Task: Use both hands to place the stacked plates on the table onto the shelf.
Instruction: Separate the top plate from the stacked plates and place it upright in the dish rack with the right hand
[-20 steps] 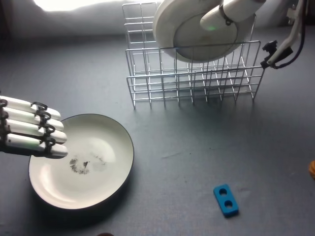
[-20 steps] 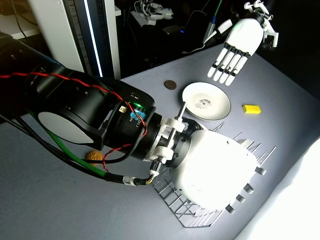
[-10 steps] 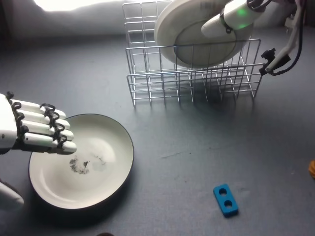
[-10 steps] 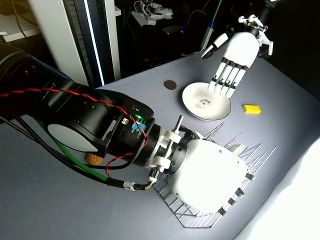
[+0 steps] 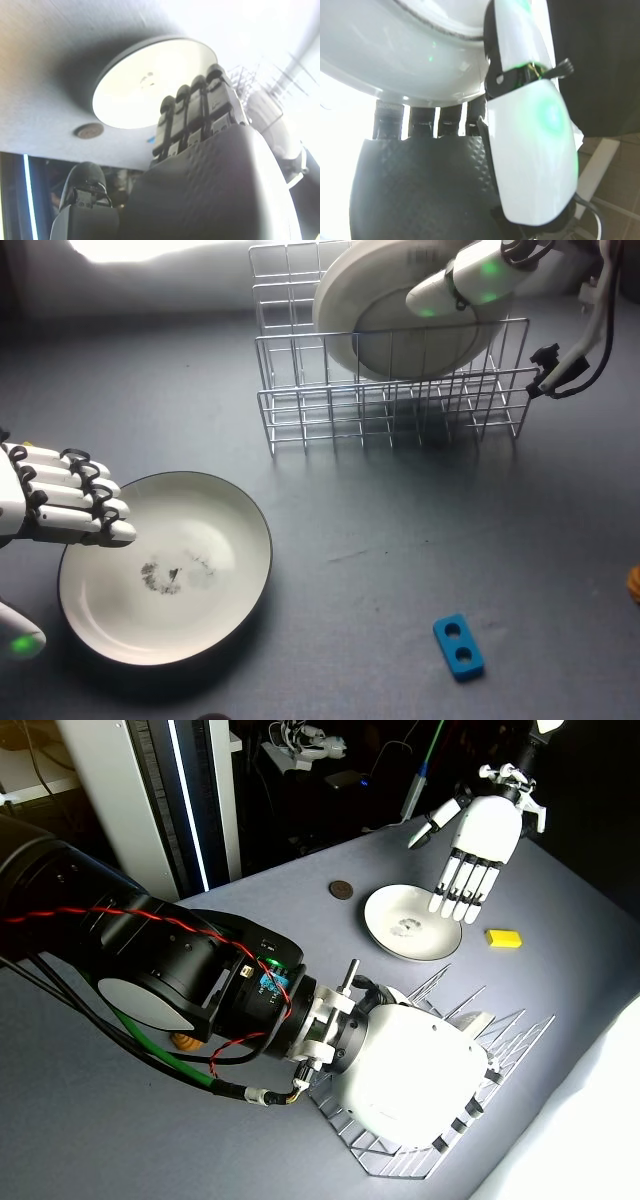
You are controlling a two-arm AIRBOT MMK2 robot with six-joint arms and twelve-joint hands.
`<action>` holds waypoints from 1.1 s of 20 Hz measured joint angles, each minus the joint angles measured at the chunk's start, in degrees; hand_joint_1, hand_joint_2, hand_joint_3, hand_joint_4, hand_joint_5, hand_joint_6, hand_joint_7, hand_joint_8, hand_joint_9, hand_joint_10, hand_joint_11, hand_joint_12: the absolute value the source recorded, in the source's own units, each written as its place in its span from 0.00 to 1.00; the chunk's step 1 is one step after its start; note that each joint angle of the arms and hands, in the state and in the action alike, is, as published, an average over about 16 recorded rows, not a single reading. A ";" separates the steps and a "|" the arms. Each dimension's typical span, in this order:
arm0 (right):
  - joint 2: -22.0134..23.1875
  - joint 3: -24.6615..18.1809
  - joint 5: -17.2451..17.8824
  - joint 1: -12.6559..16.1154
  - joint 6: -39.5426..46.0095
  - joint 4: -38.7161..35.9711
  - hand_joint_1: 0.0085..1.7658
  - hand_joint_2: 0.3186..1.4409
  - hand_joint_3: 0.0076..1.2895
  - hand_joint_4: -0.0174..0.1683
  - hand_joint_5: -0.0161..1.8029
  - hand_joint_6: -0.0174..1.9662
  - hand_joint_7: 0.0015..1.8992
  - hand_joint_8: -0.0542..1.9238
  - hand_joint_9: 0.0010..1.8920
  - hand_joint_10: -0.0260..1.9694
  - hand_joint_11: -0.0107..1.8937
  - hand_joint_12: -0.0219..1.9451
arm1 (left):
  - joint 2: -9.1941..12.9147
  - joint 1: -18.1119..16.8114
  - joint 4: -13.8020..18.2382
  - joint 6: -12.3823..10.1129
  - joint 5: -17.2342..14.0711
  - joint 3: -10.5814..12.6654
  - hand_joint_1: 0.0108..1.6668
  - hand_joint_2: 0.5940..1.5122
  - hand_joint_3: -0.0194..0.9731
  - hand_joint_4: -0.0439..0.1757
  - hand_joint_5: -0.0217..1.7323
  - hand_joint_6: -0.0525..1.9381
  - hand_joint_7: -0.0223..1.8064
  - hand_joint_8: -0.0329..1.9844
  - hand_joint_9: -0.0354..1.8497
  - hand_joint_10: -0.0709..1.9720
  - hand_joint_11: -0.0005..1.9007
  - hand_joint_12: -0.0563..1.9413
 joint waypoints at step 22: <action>0.72 -0.77 -1.84 0.59 -1.00 0.04 0.67 0.69 0.01 0.06 0.45 0.63 0.50 0.29 0.52 0.19 0.39 0.67 | -1.44 3.97 -0.85 0.00 4.26 0.34 0.00 0.60 0.04 0.21 0.05 0.04 0.04 0.03 0.03 0.03 0.01 0.02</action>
